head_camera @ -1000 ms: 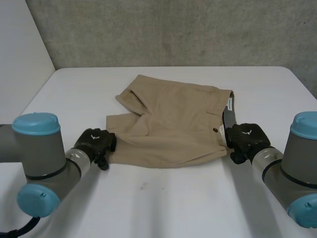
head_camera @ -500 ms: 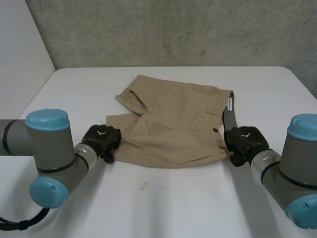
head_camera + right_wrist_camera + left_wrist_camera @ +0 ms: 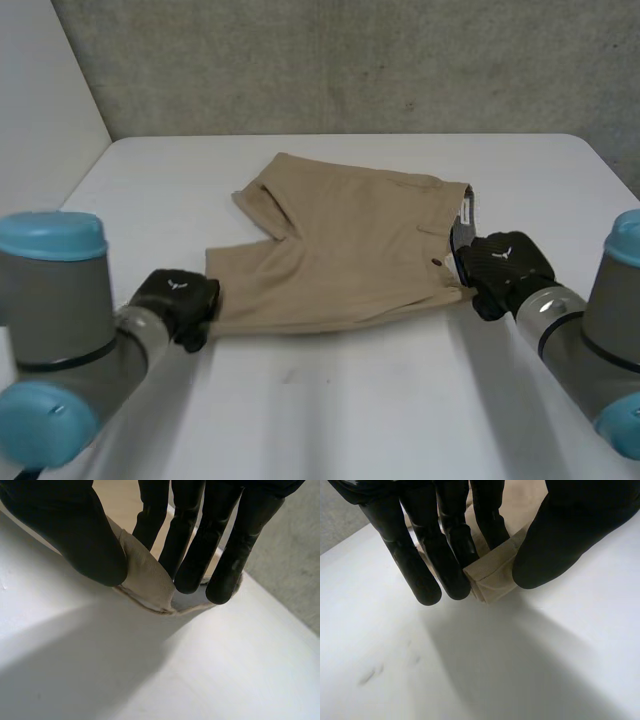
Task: Fold the shorts.
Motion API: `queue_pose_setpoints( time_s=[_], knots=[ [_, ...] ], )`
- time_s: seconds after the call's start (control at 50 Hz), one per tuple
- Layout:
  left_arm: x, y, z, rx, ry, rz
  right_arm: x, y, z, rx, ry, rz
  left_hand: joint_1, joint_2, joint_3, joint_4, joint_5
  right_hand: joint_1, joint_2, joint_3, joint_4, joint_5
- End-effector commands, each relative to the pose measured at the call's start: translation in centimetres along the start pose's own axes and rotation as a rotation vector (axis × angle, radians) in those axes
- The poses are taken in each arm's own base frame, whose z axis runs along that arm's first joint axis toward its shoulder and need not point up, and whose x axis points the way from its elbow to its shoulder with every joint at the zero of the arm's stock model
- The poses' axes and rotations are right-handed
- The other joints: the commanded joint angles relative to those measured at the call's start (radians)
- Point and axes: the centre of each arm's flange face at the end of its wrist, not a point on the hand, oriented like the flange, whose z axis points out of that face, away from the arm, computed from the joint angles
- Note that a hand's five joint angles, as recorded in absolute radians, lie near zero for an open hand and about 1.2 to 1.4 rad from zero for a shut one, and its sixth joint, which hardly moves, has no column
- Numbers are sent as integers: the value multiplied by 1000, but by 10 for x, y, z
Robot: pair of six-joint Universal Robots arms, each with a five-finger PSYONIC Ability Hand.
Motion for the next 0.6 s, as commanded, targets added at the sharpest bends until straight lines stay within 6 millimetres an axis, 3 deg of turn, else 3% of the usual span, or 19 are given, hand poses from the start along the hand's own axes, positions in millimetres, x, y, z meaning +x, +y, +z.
queue_pose_setpoints(
  time_s=[0.02,0.04,0.14,0.3,0.42,0.5,0.6],
  knots=[
    [8,2,-83,-50,57,30,2,-10,-33,-105,-66,-189,290,202,211,203,244,416,216,209,204,235],
    [10,8,-96,-78,72,34,2,-8,-37,-130,-81,-210,290,202,211,203,244,416,216,209,204,235],
    [19,28,-114,-152,118,51,-5,5,-59,-289,-206,-313,290,202,211,203,244,416,216,209,204,235],
    [26,40,-98,-237,147,64,-12,16,-74,-380,-287,-332,290,202,211,203,244,416,216,209,204,235],
    [22,16,-71,-186,128,63,-11,9,-74,-365,-309,-344,290,202,211,203,244,416,216,209,204,235],
    [16,-12,-48,-116,100,59,-1,-14,-59,-254,-247,-305,290,202,211,203,244,416,216,209,204,235],
    [10,-52,-14,1,69,48,19,-42,-24,-103,-120,-142,290,202,211,203,244,416,216,209,204,235]
  ],
)
